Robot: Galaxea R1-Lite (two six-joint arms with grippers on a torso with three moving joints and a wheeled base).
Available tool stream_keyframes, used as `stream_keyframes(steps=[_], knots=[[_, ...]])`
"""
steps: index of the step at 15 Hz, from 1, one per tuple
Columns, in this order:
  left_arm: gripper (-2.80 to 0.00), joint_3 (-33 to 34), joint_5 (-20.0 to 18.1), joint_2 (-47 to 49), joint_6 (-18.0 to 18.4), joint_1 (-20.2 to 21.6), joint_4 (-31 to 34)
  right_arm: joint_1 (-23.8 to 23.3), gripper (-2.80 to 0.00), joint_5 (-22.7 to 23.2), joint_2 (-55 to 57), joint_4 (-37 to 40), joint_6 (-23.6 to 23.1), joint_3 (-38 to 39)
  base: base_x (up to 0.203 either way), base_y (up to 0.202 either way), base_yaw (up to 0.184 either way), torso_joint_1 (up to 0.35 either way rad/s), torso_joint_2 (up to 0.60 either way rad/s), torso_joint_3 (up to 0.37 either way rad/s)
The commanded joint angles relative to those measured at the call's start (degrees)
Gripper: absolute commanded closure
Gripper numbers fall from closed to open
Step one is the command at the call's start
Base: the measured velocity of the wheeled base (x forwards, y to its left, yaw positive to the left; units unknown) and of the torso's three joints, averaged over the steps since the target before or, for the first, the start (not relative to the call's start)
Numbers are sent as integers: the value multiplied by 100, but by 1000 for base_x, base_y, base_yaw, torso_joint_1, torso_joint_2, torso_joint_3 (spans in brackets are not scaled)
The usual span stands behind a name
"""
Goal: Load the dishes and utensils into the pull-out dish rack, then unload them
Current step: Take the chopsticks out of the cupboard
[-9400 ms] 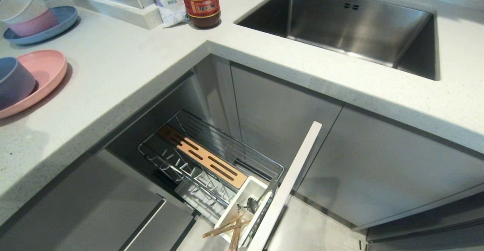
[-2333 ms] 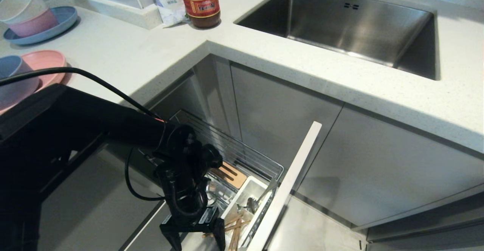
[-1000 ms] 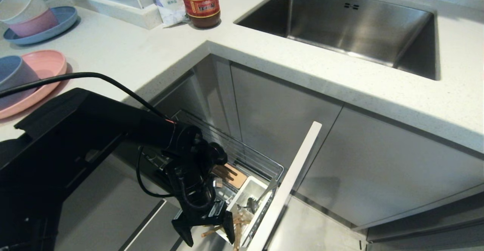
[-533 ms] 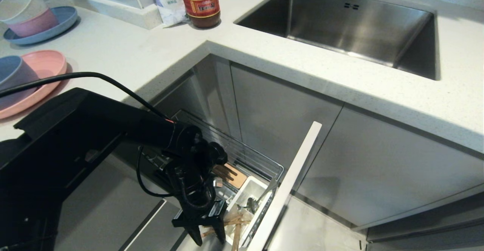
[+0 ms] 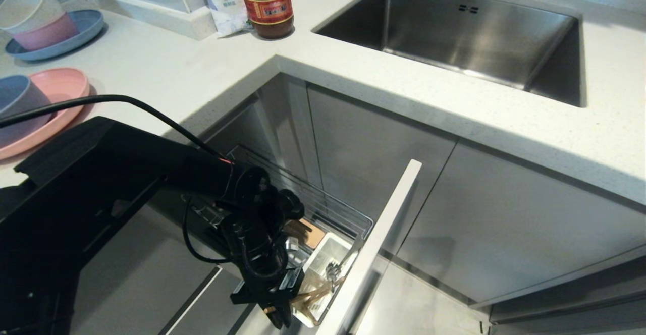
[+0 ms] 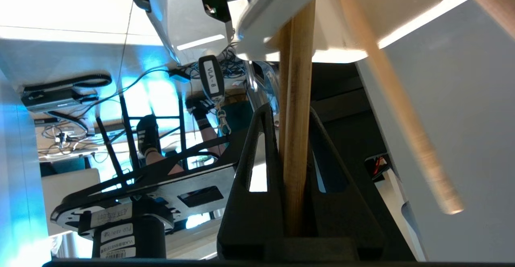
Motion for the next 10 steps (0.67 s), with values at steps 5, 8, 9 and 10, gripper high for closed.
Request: stream_keyframes(steps=[5,8,9,10], knots=[[0,10,-8,-162,-17,3,70,-7,0,0,-22,-2,0,9,0,0,0,0,0,0],[0,34,24,-533,-10,10,236,-3,0,0,-24,-7,0,9,0,0,0,0,0,0],[0,29,24,-675,-9,10,329,-4,0,0,-24,-5,0,9,0,0,0,0,0,0],[0,33,25,-832,-8,8,381,-6,0,0,-17,-5,0,9,0,0,0,0,0,0]])
